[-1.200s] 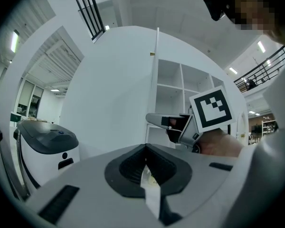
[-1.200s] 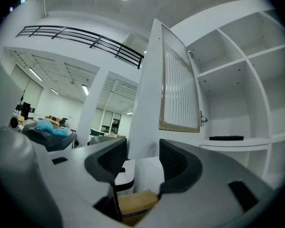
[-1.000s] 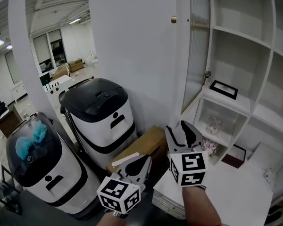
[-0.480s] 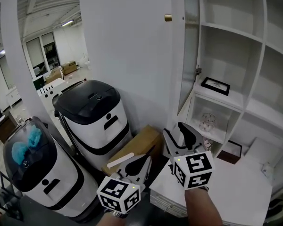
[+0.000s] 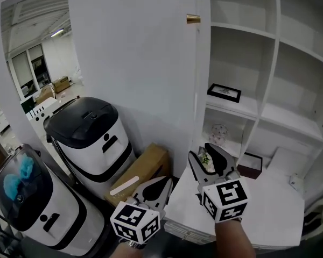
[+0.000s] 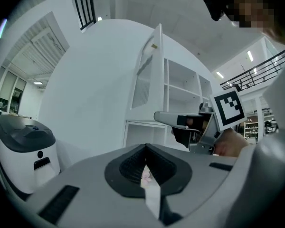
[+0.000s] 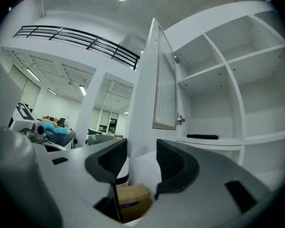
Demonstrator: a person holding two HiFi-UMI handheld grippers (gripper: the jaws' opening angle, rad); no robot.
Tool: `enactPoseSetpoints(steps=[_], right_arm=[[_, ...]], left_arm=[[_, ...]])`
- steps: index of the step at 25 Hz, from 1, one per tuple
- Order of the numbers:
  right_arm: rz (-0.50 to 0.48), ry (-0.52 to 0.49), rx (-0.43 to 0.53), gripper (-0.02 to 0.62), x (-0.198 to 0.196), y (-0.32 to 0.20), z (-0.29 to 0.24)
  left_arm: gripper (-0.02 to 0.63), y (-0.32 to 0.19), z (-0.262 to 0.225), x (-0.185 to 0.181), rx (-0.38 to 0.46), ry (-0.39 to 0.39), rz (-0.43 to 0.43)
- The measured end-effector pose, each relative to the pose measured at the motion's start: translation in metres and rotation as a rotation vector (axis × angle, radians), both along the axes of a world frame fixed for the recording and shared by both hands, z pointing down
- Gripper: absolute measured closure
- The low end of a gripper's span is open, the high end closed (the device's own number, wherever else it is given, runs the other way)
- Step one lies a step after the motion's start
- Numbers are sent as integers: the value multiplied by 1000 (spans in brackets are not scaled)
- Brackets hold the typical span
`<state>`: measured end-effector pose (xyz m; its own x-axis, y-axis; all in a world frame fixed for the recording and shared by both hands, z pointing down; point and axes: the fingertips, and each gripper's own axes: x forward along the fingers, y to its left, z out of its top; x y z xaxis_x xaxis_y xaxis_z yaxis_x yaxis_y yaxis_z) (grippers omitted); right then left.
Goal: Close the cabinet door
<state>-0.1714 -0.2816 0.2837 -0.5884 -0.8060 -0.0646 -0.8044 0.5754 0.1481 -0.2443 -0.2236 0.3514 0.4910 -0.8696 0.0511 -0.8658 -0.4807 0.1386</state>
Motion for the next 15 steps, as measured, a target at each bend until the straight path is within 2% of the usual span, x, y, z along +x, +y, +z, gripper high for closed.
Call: enactPoseSetpoints(steps=[2, 8, 11, 15], right_arm=[[36, 2, 9, 418, 16, 1, 0], [194, 26, 30, 522, 64, -3, 3], [259, 27, 28, 523, 85, -10, 4], [289, 1, 5, 525, 102, -17, 5]], left_arm=[[601, -1, 1, 11, 0, 1, 28], [601, -2, 3, 43, -3, 7, 108], [601, -4, 2, 54, -1, 8, 138], [601, -6, 2, 63, -2, 10, 169]])
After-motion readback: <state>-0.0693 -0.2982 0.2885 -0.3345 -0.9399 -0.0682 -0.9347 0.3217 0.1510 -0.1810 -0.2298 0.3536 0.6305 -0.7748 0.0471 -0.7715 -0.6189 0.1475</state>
